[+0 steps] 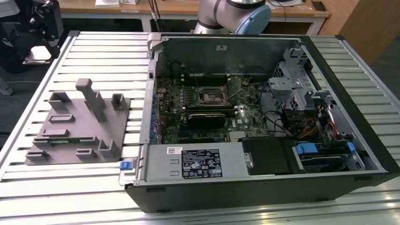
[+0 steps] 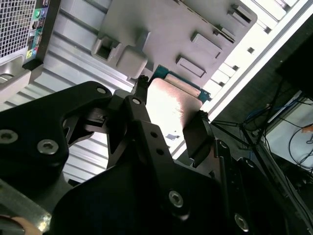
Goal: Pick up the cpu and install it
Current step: 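Pick up the cpu and move it towards the insertion slot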
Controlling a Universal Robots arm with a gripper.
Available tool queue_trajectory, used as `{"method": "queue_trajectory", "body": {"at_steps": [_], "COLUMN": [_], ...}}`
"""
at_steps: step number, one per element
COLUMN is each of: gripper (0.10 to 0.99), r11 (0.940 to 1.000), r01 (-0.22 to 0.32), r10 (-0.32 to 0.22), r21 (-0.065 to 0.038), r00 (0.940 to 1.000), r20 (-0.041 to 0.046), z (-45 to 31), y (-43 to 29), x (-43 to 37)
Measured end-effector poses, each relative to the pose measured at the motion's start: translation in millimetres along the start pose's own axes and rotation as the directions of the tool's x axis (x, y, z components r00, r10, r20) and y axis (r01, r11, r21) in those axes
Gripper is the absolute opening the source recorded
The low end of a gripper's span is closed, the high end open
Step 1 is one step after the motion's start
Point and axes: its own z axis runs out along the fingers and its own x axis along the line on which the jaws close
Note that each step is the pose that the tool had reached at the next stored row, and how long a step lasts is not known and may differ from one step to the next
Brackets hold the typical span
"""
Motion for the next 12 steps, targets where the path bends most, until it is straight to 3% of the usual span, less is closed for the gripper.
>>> {"method": "queue_trajectory", "body": {"at_steps": [12], "gripper": [0.541], "r11": [1.0000], "r01": [0.000], "r10": [0.000], "r21": [0.000], "r00": [1.0000], "r20": [0.0000], "z": [-0.1], "y": [-0.1], "x": [-18.6]}}
